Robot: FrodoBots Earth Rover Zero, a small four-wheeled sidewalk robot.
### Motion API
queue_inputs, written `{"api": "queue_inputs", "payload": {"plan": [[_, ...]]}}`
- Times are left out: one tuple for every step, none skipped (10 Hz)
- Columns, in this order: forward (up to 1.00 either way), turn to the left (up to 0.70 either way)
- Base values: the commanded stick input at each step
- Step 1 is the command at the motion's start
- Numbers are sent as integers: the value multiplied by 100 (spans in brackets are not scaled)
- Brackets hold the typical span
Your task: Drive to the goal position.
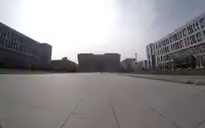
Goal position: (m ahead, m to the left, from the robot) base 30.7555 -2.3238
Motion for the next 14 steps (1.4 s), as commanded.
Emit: {"api": "queue_inputs", "payload": {"plan": [[100,0],[100,0],[100,0],[100,0],[100,0],[100,0],[100,0],[100,0],[100,0],[100,0],[100,0],[100,0],[100,0],[100,0]]}}
